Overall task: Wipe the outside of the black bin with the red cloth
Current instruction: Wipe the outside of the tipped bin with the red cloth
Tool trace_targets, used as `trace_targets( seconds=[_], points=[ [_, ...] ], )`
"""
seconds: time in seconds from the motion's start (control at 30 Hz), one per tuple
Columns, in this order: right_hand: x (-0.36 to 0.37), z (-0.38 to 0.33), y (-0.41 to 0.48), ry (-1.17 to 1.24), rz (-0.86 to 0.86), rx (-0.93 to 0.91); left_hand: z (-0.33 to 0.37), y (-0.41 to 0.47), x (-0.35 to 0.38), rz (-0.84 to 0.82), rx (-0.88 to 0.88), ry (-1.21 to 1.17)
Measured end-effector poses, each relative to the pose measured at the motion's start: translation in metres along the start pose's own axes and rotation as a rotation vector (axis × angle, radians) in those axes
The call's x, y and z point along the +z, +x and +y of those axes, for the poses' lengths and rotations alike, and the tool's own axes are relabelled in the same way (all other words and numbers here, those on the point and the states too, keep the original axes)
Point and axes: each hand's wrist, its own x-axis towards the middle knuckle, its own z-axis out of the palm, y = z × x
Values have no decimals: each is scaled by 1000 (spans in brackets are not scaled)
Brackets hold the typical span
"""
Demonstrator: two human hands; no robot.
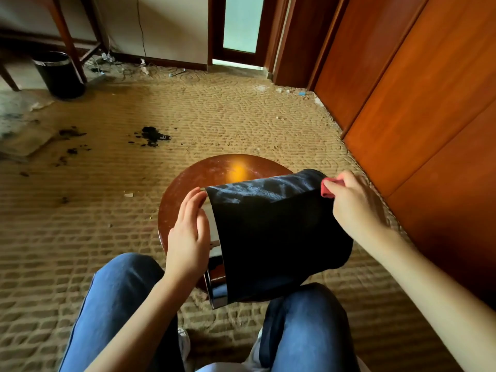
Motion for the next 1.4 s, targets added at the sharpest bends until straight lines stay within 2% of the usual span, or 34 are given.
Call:
trace_targets(
  seconds=[0.07, 0.13, 0.27, 0.37, 0.47, 0.63, 0.77, 0.87, 1.07, 1.3, 1.4],
  points=[
    [-13, -16, 25, -99, -36, 78, 3, -1, -1, -5, -4, 11],
    [-18, -28, 26, -151, -91, 65, 5, 5, -3, 7, -51, 42],
    [-11, -7, -18, -224, -33, -22, 5, 23, -1, 11, -111, 58],
    [-5, 8, -36, -295, -14, -68, 2, 17, 2, 15, -76, -23],
    [-7, -3, -8, -356, -20, -74, 1, 1, 2, 4, -11, -13],
    [-3, -23, 33, -406, -124, -79, 10, -2, -4, 8, -32, 47],
    [-8, -17, -8, -447, -78, -114, 11, 15, -4, -1, -98, 51],
    [-11, -12, -24, -418, -105, -115, 8, 13, 0, 1, -77, -4],
    [-5, -26, 39, -463, -172, -48, 10, 5, -2, 1, -75, 33],
    [0, -31, -35, -419, 14, -252, 6, 29, 1, 34, -176, -69],
    [-2, -28, -29, -404, -12, -211, 5, 24, 2, 25, -154, -62]
  ],
)
